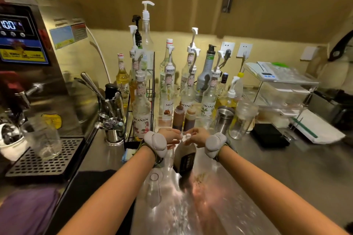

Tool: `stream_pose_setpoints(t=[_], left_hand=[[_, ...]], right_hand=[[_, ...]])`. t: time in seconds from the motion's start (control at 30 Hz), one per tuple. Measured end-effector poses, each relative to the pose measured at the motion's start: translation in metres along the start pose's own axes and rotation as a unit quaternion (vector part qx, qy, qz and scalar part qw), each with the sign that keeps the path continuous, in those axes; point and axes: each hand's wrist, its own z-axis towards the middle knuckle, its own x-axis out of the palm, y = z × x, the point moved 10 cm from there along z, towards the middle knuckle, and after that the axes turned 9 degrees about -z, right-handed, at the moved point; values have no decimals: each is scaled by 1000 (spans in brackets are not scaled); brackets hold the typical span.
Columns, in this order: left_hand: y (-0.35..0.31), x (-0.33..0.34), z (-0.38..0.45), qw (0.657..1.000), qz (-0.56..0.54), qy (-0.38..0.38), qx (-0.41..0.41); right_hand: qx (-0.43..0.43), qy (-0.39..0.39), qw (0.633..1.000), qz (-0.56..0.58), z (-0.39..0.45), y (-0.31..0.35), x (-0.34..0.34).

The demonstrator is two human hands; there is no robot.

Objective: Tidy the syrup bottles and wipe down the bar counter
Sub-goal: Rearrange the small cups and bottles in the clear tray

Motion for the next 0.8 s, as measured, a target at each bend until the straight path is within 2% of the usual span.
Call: stream_pose_setpoints(t=[0.17,0.53,0.8], left_hand=[[10,5,-2,1000,3,-2,-4],[22,11,5,994,78,6,-77],[15,14,16,994,108,-18,-27]], right_hand=[[12,3,999,30,2,-12,8],[-14,-3,1000,-2,10,-13,8],[-20,3,1000,-18,10,-15,-5]])
